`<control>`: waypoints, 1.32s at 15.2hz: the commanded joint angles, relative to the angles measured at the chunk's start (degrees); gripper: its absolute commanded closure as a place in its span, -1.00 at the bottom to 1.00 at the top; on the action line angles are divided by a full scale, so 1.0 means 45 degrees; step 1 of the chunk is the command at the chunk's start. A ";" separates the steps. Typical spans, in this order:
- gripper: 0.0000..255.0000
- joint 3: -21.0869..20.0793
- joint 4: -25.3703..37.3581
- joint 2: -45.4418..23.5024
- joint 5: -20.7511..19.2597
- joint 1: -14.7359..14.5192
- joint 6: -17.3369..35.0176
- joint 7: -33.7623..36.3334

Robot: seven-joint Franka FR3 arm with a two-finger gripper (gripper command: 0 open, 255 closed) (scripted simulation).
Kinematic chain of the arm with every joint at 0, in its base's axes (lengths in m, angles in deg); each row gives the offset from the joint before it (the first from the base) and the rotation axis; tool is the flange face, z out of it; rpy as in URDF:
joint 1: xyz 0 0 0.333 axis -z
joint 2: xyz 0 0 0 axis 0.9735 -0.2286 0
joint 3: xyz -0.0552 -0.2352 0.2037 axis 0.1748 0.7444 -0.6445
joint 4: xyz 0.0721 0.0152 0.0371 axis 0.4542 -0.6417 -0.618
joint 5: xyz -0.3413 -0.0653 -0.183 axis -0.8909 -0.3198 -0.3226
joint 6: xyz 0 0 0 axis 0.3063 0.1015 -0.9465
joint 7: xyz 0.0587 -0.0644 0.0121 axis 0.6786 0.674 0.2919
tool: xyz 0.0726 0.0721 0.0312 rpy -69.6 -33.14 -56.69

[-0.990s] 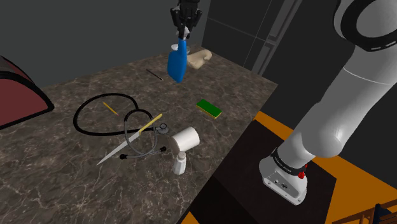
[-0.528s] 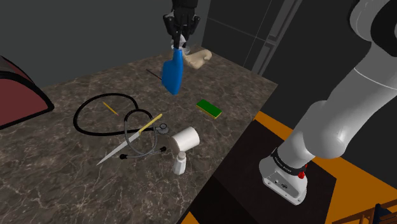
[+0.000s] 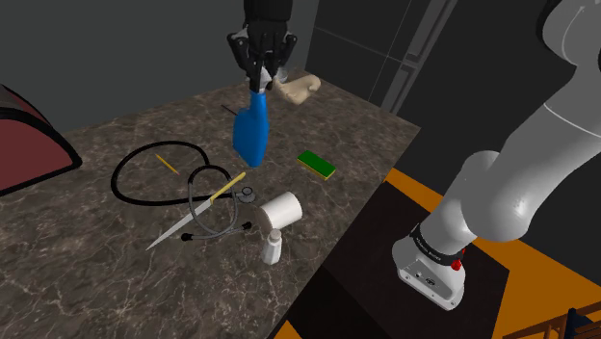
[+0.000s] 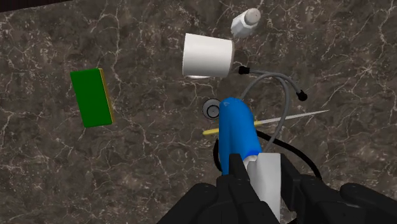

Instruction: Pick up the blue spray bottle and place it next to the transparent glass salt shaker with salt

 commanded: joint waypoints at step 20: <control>1.00 -0.3407 0.2707 -0.2483 -0.1163 -0.3503 -0.0481 0.6923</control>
